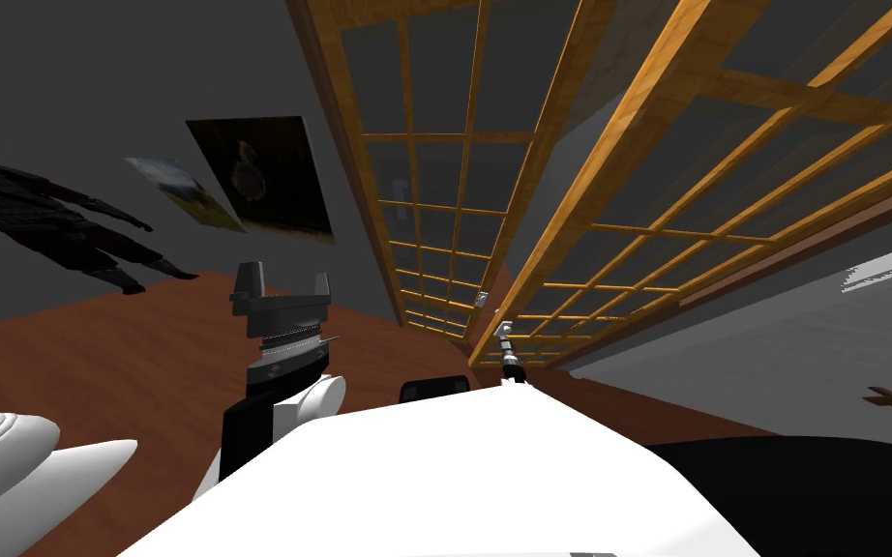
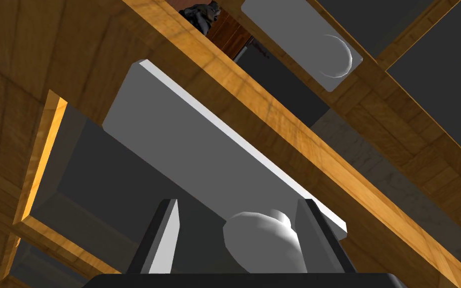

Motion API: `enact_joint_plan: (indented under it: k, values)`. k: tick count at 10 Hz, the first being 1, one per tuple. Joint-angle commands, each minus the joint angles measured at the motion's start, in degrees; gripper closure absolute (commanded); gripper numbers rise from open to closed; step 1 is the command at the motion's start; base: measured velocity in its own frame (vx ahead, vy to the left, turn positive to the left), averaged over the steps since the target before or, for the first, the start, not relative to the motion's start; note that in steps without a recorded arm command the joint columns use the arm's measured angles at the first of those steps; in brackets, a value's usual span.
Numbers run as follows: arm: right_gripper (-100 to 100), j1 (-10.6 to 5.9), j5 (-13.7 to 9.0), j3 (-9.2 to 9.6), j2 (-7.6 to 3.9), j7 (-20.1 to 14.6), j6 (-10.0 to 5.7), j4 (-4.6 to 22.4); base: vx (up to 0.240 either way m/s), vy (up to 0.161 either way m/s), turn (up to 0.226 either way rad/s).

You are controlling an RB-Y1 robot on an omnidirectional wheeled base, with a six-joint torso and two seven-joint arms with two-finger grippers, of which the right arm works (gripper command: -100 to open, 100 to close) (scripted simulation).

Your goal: Pull the door open

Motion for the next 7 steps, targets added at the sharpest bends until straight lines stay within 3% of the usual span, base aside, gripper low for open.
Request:
enact_joint_plan:
  k: [1, 7]
  values:
    - [100, 0.51, -1.2, -1.23, -1.62, -1.6, -0.01, -0.8, -0.033, -0.021, 0.059]
    - [100, 0.51, -1.2, -1.23, -1.62, -1.6, -0.01, -0.8, -0.002, -0.004, 0.0]
